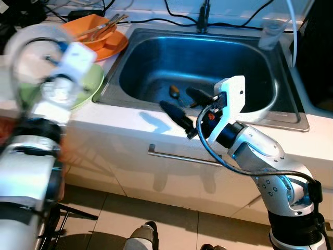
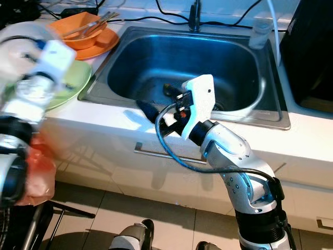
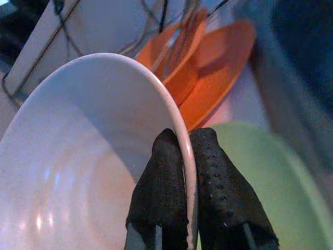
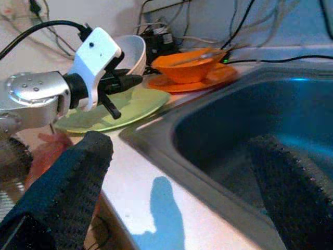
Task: Kitchen organization
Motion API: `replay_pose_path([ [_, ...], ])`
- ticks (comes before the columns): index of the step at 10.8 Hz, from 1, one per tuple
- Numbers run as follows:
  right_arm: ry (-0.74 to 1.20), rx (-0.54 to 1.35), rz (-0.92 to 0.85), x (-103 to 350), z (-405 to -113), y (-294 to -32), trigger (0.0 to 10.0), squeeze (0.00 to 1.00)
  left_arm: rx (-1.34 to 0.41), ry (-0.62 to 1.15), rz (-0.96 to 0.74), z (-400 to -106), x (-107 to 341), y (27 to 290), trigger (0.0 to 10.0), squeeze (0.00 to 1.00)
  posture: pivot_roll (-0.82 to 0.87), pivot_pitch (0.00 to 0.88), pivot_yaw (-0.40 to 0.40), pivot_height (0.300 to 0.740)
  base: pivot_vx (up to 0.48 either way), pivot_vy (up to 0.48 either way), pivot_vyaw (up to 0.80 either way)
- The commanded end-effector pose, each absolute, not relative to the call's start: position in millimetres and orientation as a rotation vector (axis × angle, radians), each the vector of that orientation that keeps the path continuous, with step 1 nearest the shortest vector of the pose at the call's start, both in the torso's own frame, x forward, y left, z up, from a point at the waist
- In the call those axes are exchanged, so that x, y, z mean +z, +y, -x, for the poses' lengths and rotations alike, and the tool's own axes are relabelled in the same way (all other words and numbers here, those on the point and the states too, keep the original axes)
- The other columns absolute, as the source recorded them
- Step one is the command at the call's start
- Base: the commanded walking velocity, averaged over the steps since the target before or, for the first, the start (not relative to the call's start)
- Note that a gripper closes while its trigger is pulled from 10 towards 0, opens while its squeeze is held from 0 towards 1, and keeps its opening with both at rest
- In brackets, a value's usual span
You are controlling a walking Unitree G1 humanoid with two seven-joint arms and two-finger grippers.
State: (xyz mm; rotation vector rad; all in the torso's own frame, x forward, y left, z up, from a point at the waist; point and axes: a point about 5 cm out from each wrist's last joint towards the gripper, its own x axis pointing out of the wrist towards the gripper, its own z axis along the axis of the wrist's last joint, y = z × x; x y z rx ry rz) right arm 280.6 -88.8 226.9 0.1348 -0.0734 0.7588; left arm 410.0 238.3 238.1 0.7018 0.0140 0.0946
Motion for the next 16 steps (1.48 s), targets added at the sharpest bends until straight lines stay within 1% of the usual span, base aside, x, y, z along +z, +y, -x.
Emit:
replay_pose_path([
  [1, -0.094, 0.725, -0.135, 231, -284, -93, 10.0, 0.16, 0.095, -0.081, -0.681, -413, 258, 228, 0.0, 0.0, 0.1, 0.12, 0.075, 0.74, 0.0, 0.0, 0.0],
  [4, -0.098, 0.681, -0.134, 230, -284, -98, 10.0, 0.16, 0.005, -0.143, -0.646, -419, 262, 194, 0.0, 0.0, 0.07, 0.119, 0.103, 0.74, 0.0, 0.0, 0.0],
  [6, -0.1, 0.627, -0.119, 228, -283, -103, 10.0, 0.15, -0.089, -0.201, -0.62, -422, 267, 157, 0.0, 0.0, 0.05, 0.112, 0.121, 0.74, 0.0, 0.0, 0.0],
  [7, -0.102, 0.599, -0.116, 228, -284, -106, 10.0, 0.16, -0.123, -0.217, -0.613, -422, 266, 144, 0.0, 0.0, 0.05, 0.111, 0.123, 0.74, 0.0, 0.0, 0.0],
  [10, -0.097, 0.521, -0.08, 225, -282, -118, 10.0, 0.16, -0.19, -0.234, -0.575, -421, 259, 119, 0.0, 0.0, -0.01, 0.1, 0.144, 0.74, 0.0, 0.0, 0.0],
  [12, -0.085, 0.452, -0.069, 223, -283, -127, 10.0, 0.16, -0.217, -0.237, -0.548, -420, 256, 107, 0.0, 0.0, -0.03, 0.094, 0.144, 0.74, 0.0, 0.0, 0.0],
  [14, -0.078, 0.426, -0.059, 223, -284, -132, 10.0, 0.15, -0.24, -0.215, -0.524, -419, 248, 101, 0.0, 0.0, -0.05, 0.097, 0.139, 0.74, 0.0, 0.0, 0.0],
  [16, -0.069, 0.395, -0.043, 225, -284, -137, 10.0, 0.16, -0.26, -0.185, -0.459, -417, 239, 96, 0.0, 0.0, -0.07, 0.102, 0.135, 0.74, 0.0, 0.0, 0.0],
])
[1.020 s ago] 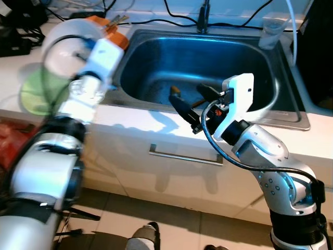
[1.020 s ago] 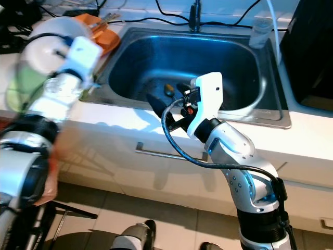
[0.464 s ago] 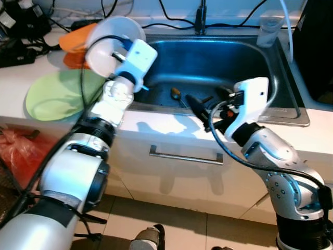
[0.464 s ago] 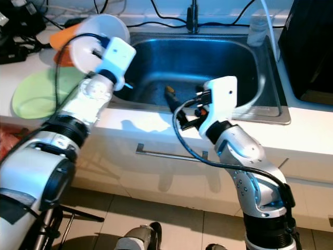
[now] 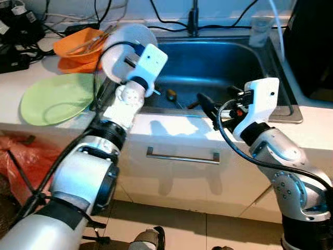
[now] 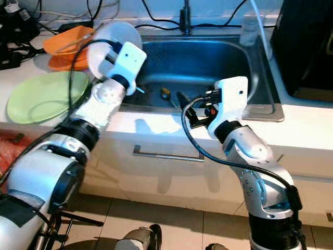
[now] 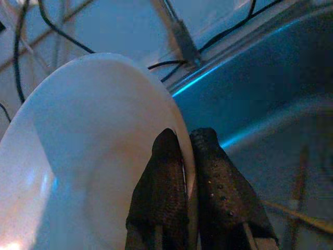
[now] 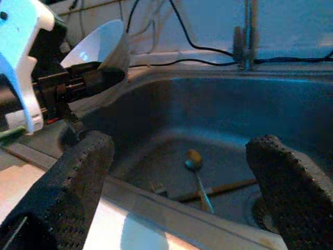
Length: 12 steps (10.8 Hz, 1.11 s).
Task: Kitchen organization
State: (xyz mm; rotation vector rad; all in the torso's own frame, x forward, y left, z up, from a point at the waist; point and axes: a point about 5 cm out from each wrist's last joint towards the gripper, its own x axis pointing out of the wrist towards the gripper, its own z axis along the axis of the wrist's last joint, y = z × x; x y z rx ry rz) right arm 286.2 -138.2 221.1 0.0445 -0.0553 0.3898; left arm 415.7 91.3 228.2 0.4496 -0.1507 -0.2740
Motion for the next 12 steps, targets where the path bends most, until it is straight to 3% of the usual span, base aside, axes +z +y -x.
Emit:
replay_pose_path([
  [1, -0.057, 0.369, -0.034, 224, -284, -140, 10.0, 0.16, -0.279, -0.174, -0.426, -417, 236, 91, 0.0, 0.0, -0.08, 0.105, 0.136, 0.74, 0.0, 0.0, 0.0],
  [5, -0.021, 0.325, -0.023, 222, -274, -148, 10.0, 0.16, -0.373, -0.178, -0.34, -409, 226, 59, 0.2, 0.0, -0.15, 0.134, 0.158, 0.74, 0.0, 0.0, 0.0],
  [6, -0.013, 0.326, -0.024, 222, -271, -148, 10.0, 0.17, -0.385, -0.176, -0.325, -408, 225, 53, 2.2, 0.0, -0.17, 0.146, 0.164, 0.74, 0.0, 0.0, 0.0],
  [7, 0.004, 0.331, -0.016, 221, -268, -147, 10.0, 0.17, -0.401, -0.168, -0.306, -406, 222, 46, 3.0, 0.0, -0.18, 0.15, 0.165, 0.74, 0.0, 0.0, 0.0],
  [12, 0.036, 0.407, 0.076, 247, -289, -148, 10.0, 0.15, -0.41, -0.112, -0.234, -400, 207, 30, 3.5, 0.0, -0.26, 0.175, 0.14, 0.74, 0.0, 0.0, 0.0],
])
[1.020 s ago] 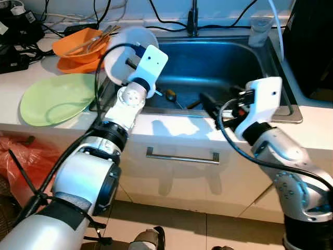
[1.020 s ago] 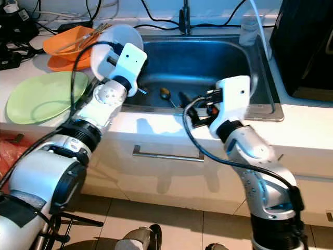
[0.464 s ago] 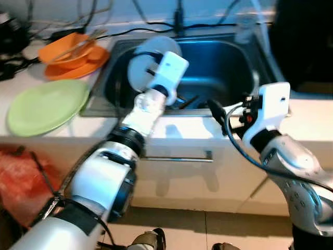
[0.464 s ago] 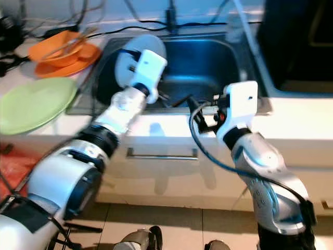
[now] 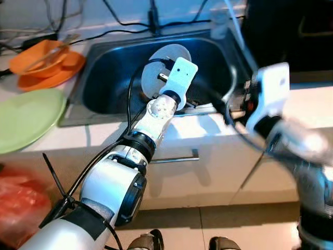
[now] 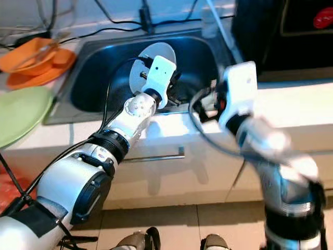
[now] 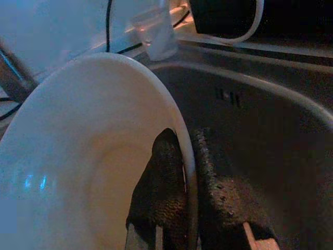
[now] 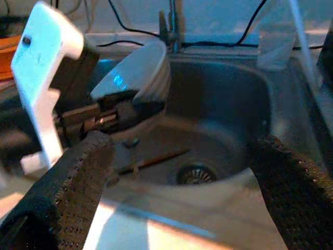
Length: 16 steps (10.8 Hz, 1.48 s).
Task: Kitchen organization
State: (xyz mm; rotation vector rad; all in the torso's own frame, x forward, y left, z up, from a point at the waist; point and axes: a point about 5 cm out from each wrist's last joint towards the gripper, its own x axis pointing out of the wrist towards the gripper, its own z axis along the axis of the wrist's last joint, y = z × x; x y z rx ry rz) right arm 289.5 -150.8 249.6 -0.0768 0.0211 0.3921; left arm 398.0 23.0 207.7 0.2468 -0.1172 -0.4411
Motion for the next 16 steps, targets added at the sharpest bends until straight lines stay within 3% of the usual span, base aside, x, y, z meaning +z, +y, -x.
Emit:
replay_pose_path([
  [1, 0.031, 0.423, 0.081, 252, -292, -147, 10.0, 0.15, -0.403, -0.106, -0.235, -400, 205, 32, 4.1, 0.0, -0.26, 0.176, 0.136, 0.74, 0.0, 0.0, 0.0],
  [3, 0.053, 0.493, 0.087, 258, -299, -143, 10.0, 0.14, -0.351, -0.064, -0.236, -402, 197, 44, 4.9, 0.0, -0.26, 0.176, 0.122, 0.74, 0.0, 0.0, 0.0],
  [5, 0.1, 0.596, 0.072, 262, -301, -139, 10.0, 0.14, -0.318, -0.014, -0.25, -403, 185, 59, 8.0, 0.0, -0.26, 0.178, 0.109, 0.74, 0.0, 0.0, 0.0],
  [6, 0.105, 0.608, 0.073, 262, -301, -138, 10.0, 0.13, -0.311, -0.006, -0.254, -403, 183, 61, 8.2, 0.0, -0.26, 0.179, 0.108, 0.74, 0.0, 0.0, 0.0],
  [8, 0.132, 0.646, 0.113, 262, -301, -138, 10.0, 0.13, -0.297, 0.007, -0.239, -403, 179, 67, 10.0, 0.0, -0.27, 0.179, 0.104, 0.74, 0.0, 0.0, 0.0],
  [16, 0.189, 0.729, 0.154, 263, -291, -137, 10.0, 0.16, -0.299, 0.148, -0.306, -406, 169, 85, 10.0, 0.0, -0.29, 0.188, 0.09, 0.74, 0.0, 0.0, 0.0],
])
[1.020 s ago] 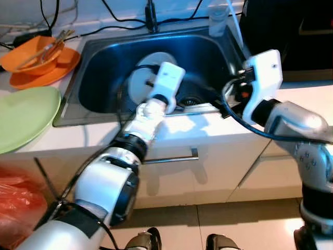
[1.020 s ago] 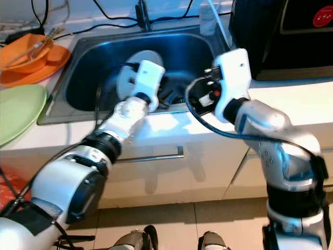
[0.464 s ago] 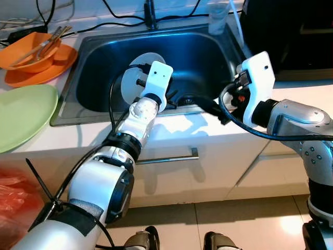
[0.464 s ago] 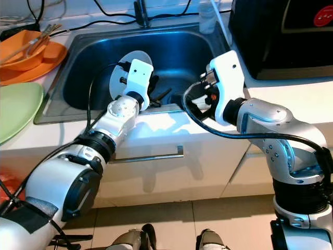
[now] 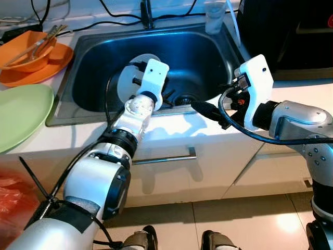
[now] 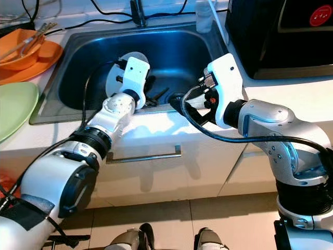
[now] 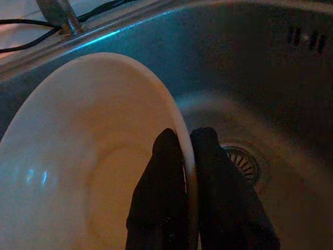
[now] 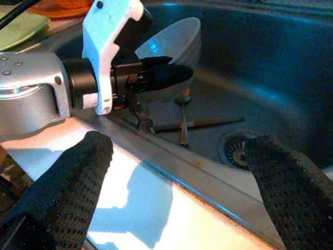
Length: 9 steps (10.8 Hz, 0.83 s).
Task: Kitchen organization
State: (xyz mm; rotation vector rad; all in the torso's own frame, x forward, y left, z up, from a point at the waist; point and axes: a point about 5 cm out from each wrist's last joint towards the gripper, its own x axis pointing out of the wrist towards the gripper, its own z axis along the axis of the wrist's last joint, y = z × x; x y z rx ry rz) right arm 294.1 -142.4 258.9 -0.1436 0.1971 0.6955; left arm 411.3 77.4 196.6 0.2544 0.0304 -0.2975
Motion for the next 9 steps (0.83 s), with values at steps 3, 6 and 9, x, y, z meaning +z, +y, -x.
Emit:
replay_pose_path([
  [3, 0.168, 0.732, 0.147, 267, -291, -134, 10.0, 0.16, -0.229, 0.134, -0.276, -411, 181, 95, 10.0, 0.0, -0.29, 0.188, 0.092, 0.74, 0.0, 0.0, 0.0],
  [6, 0.157, 0.723, 0.141, 268, -291, -134, 10.0, 0.16, -0.206, 0.127, -0.249, -414, 188, 98, 10.0, 0.0, -0.29, 0.186, 0.093, 0.74, 0.0, 0.0, 0.0],
  [9, 0.142, 0.728, 0.114, 268, -285, -127, 10.0, 0.16, -0.186, 0.153, -0.242, -414, 186, 102, 10.0, 0.0, -0.3, 0.191, 0.109, 0.74, 0.0, 0.0, 0.0],
])
